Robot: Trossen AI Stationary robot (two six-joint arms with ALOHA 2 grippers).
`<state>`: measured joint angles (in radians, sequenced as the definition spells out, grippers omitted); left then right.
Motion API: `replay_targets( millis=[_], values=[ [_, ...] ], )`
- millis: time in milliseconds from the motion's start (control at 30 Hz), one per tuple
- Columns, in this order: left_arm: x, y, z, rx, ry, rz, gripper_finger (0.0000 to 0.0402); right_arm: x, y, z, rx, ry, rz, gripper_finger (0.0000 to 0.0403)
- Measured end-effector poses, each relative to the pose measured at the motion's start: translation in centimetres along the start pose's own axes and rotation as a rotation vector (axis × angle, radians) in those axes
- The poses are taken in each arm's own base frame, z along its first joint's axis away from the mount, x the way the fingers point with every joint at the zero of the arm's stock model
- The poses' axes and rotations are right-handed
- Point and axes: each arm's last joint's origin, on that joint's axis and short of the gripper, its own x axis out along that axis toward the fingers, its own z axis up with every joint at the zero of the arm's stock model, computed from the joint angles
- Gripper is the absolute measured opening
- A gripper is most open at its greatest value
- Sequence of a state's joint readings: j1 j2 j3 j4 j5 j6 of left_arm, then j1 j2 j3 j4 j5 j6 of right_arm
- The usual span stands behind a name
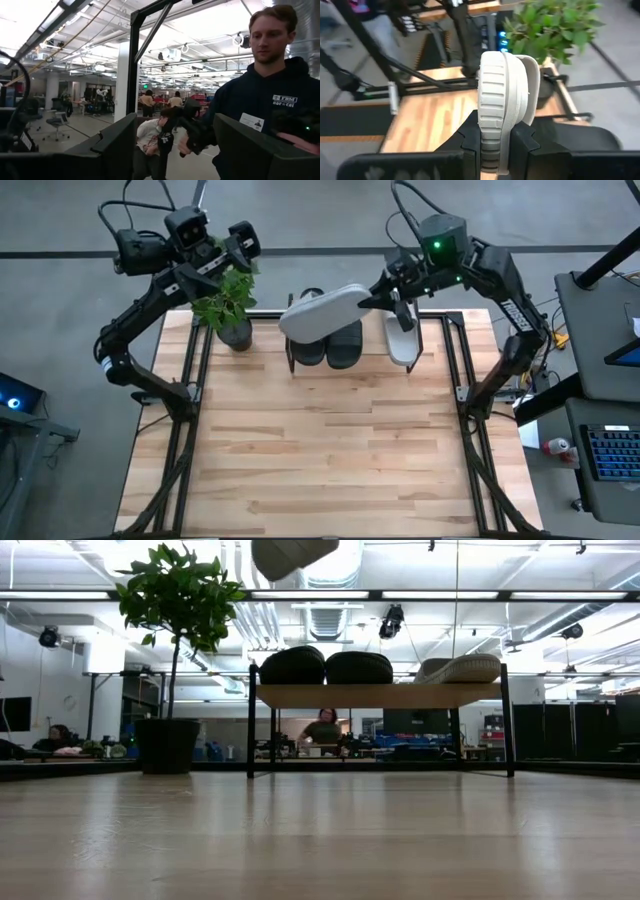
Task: Pick and place slides into the shelf
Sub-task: Put the gray slide on the shelf
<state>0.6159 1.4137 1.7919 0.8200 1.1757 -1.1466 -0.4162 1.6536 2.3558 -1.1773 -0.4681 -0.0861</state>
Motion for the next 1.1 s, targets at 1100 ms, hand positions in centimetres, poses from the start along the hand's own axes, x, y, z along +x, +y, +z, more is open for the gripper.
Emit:
replay_targets(
  millis=[1100],
  values=[
    [-0.1, 0.5, -0.6, -0.020, 0.019, 0.000, 0.0248, 0.6, 4.2, -2.4, -0.343, 0.419, -0.829, 0.0045]
  ],
)
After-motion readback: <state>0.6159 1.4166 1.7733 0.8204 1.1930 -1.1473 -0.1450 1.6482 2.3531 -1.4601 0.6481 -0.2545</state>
